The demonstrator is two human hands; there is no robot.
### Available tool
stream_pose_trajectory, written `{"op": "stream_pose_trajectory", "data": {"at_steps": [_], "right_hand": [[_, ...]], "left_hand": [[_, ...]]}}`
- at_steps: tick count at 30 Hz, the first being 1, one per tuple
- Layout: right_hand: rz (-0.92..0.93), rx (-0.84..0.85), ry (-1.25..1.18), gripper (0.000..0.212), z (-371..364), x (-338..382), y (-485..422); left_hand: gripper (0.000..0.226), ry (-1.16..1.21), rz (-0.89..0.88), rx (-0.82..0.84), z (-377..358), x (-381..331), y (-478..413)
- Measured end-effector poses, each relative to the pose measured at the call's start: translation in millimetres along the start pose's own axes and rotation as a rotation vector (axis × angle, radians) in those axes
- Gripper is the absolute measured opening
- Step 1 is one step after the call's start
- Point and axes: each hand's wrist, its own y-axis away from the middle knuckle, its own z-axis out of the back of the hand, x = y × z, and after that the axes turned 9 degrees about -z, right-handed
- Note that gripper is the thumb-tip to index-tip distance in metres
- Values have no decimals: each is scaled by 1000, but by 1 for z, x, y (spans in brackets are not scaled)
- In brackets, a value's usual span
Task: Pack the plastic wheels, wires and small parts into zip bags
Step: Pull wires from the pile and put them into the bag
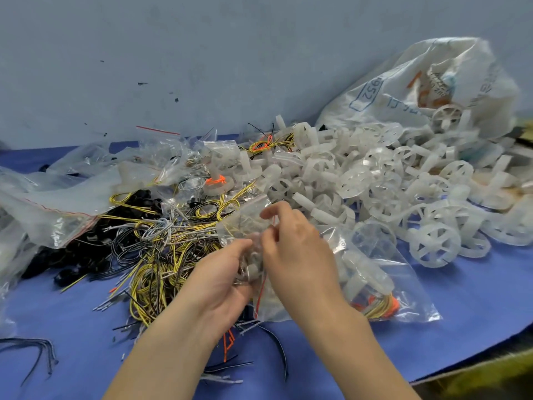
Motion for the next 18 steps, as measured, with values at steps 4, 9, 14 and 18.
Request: {"op": "stream_pose_trajectory", "data": {"at_steps": [4,9,14,18], "right_hand": [[3,3,37,22,-2,4,2],[21,-37,46,22,2,5,1],[99,-63,40,19,1,7,2],[101,-122,20,18,2,5,-1]], "left_hand": [[21,20,123,204,-8,3,7],[25,-194,160,447,-4,2,8],[37,-357,49,548,-4,3,6],[20,-701,-121,519,-2,5,-4]]}}
